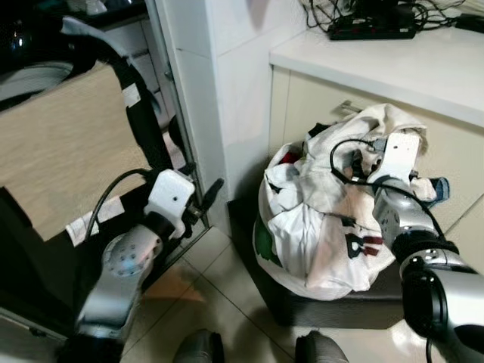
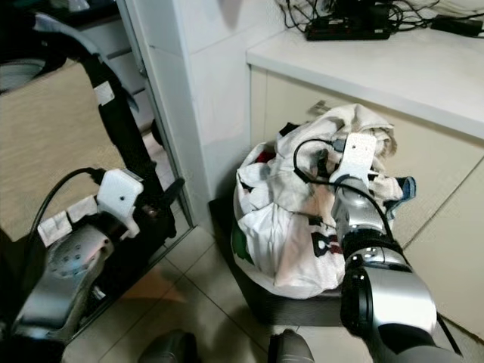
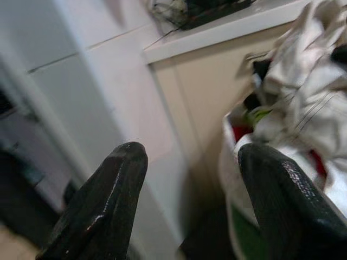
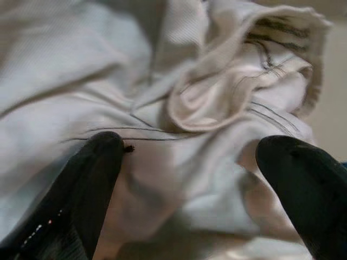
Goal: Clothes washing
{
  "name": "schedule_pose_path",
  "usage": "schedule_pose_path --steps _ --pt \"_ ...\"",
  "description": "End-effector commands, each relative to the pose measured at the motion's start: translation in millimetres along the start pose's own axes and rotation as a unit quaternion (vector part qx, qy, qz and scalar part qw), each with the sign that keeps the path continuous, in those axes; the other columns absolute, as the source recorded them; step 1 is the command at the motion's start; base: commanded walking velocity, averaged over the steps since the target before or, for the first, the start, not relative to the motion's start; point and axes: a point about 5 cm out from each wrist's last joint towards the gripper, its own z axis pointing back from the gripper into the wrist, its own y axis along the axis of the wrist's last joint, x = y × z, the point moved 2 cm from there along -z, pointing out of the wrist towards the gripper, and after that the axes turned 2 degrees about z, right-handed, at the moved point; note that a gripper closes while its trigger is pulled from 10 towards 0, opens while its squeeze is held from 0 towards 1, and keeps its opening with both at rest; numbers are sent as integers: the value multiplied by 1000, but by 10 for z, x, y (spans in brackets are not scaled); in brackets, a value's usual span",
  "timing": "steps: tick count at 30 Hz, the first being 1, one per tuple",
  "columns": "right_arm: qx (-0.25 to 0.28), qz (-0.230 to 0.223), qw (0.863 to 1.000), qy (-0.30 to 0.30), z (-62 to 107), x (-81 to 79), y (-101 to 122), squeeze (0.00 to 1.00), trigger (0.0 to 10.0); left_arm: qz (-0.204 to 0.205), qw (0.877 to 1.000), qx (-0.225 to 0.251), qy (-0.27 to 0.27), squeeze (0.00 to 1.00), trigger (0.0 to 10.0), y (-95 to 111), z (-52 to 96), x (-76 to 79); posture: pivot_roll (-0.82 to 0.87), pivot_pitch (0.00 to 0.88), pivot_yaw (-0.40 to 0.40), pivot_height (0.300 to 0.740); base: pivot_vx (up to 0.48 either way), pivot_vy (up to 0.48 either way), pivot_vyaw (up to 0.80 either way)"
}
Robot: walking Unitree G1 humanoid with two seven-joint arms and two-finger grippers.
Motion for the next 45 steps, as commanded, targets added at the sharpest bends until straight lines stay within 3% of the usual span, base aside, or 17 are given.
schedule_pose_path --steps 1,4,8,9,11,12,14,18,19,21,23,36,45 --pt "-16 11 1000 2 0 -19 -49 0 10000 -5 1000 -4 10 0 10000 52 77 -65 142 52 48 691 0 0 0" --pt "-41 55 998 5 21 -30 -172 0 10000 -4 1000 -16 19 0 10000 56 192 -71 164 78 38 691 0 0 0" --pt "-73 107 991 13 58 -38 -334 0 10000 1 1000 -21 18 0 10000 60 232 -17 169 96 33 691 0 0 0" --pt "-92 127 988 13 82 -20 -425 0 6745 5 1000 -26 16 0 10000 73 253 22 171 107 32 691 0 0 0" --pt "-106 129 986 12 97 -4 -479 0 6745 7 999 -28 14 0 10000 77 258 40 171 107 32 691 0 0 0" --pt "-125 99 987 8 118 14 -551 0 0 7 999 -31 13 0 10000 86 272 57 176 113 31 691 0 0 0" --pt "-129 88 988 8 123 13 -568 0 0 7 999 -32 12 0 10000 92 281 60 177 115 34 691 0 0 0" --pt "-150 -10 989 -7 146 -2 -636 0 0 4 999 -37 12 0 10000 108 276 48 163 115 39 691 0 0 0" --pt "-150 -10 989 -7 146 -2 -636 0 0 4 999 -37 12 0 10000 108 276 48 163 115 39 691 0 0 0" --pt "-153 -59 986 -6 144 -44 -631 0 0 1 999 -35 8 0 10000 131 238 48 152 116 40 691 0 0 0" --pt "-154 -80 985 -6 144 -62 -631 0 0 -1 999 -35 7 0 10000 142 222 50 145 119 39 691 0 0 0" --pt "-144 -69 987 -4 139 -98 -608 0 0 -10 999 -30 4 0 10000 174 179 78 142 117 27 691 0 0 0" --pt "-113 -5 993 22 122 -240 -514 0 0 -6 1000 -13 4 0 10000 178 4 155 94 67 10 691 0 0 0"
